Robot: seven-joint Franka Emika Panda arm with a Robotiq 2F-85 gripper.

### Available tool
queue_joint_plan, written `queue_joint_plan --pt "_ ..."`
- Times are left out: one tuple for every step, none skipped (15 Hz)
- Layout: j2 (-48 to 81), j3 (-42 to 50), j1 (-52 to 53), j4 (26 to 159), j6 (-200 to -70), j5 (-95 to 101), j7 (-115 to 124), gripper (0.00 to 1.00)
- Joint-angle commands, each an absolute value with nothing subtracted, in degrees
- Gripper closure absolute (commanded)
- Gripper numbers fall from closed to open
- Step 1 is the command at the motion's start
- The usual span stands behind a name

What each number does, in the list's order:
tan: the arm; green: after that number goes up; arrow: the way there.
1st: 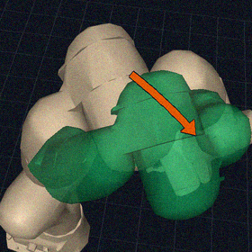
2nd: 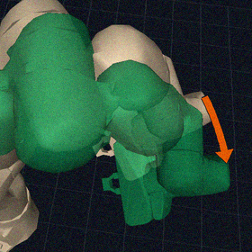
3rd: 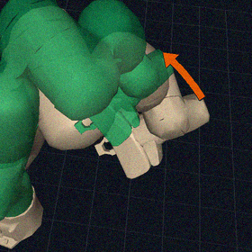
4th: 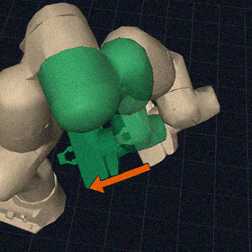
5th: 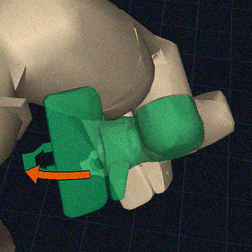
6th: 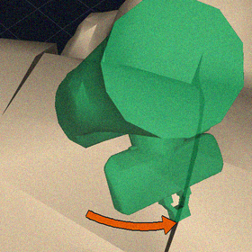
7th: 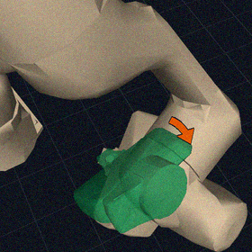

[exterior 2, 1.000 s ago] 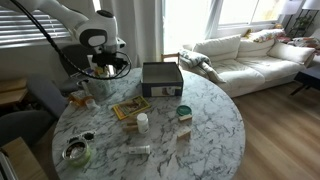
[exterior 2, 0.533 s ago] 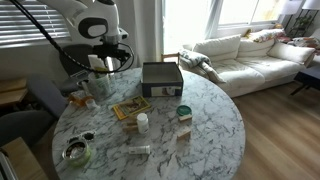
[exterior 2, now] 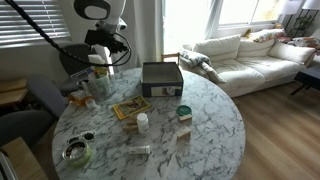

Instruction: Pick up the clear cup and pour the white shades onto the table, put the clear cup onto the table, pick up the tabasco and put it in the clear cup, pick up the clear cup with the tabasco and put it into the clear storage container

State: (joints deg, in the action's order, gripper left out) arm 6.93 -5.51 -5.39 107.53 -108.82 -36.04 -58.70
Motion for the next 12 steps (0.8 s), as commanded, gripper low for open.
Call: queue_joint_plan --pt "4.5 -2.5 -6.5 107.7 -100.5 -44.1 -66.3 0.0" --pt "4.1 -1.5 -6.7 107.6 -98.2 -45.6 -67.6 0.0" --pt "3.9 -0.5 -6.9 107.2 -96.1 -47.0 -68.5 0.0" --pt "3.8 0.6 -7.1 107.6 -94.9 -47.3 -68.8 0.0" --pt "3.8 1.5 -7.3 107.8 -94.7 -47.2 -67.7 0.0" --pt "4.3 1.0 -5.9 106.8 -96.3 -45.7 -66.7 0.0" --pt "4.3 1.7 -6.2 106.8 -95.7 -45.9 -66.7 0.0" --pt "4.3 2.1 -6.5 106.8 -95.4 -46.1 -66.8 0.0" --pt "4.3 2.2 -6.5 106.8 -95.3 -46.1 -66.8 0.0" --pt "4.3 2.2 -6.5 106.8 -95.2 -46.2 -66.8 0.0" --pt "4.3 2.2 -6.4 106.8 -95.2 -46.2 -66.8 0.0" --pt "4.3 2.2 -6.4 106.8 -95.2 -46.2 -66.8 0.0"
